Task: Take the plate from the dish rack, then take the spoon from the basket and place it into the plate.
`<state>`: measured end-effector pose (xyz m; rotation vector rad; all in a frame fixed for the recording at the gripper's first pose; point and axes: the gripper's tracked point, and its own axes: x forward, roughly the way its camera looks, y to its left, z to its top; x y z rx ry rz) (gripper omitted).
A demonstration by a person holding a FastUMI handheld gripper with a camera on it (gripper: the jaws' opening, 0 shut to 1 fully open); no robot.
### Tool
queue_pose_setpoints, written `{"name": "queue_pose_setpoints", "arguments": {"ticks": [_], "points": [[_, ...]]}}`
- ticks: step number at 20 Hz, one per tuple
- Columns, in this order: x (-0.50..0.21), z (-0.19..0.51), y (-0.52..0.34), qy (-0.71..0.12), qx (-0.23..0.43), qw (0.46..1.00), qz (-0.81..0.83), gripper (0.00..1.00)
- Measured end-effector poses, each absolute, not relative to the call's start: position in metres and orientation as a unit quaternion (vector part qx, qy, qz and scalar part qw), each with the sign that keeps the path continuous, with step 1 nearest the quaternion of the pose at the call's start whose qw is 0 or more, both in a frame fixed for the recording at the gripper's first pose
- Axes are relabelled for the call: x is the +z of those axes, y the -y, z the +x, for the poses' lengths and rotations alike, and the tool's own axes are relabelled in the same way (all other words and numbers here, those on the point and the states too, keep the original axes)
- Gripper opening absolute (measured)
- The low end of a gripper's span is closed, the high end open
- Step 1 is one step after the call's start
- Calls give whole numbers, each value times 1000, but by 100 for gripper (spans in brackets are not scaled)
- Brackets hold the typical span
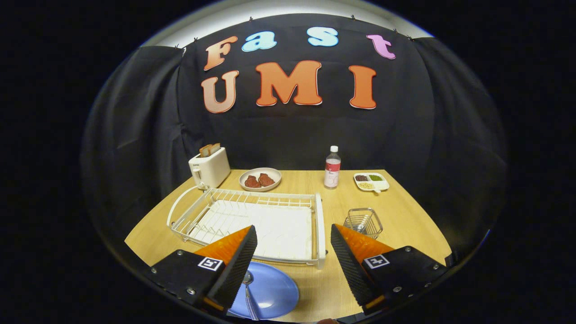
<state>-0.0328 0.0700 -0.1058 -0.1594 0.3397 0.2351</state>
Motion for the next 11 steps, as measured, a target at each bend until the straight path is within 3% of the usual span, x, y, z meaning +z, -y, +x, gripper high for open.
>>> {"name": "queue_pose_setpoints", "arguments": {"ticks": [11], "points": [[-18, 7, -42, -86, 65, 990, -94, 98]]}}
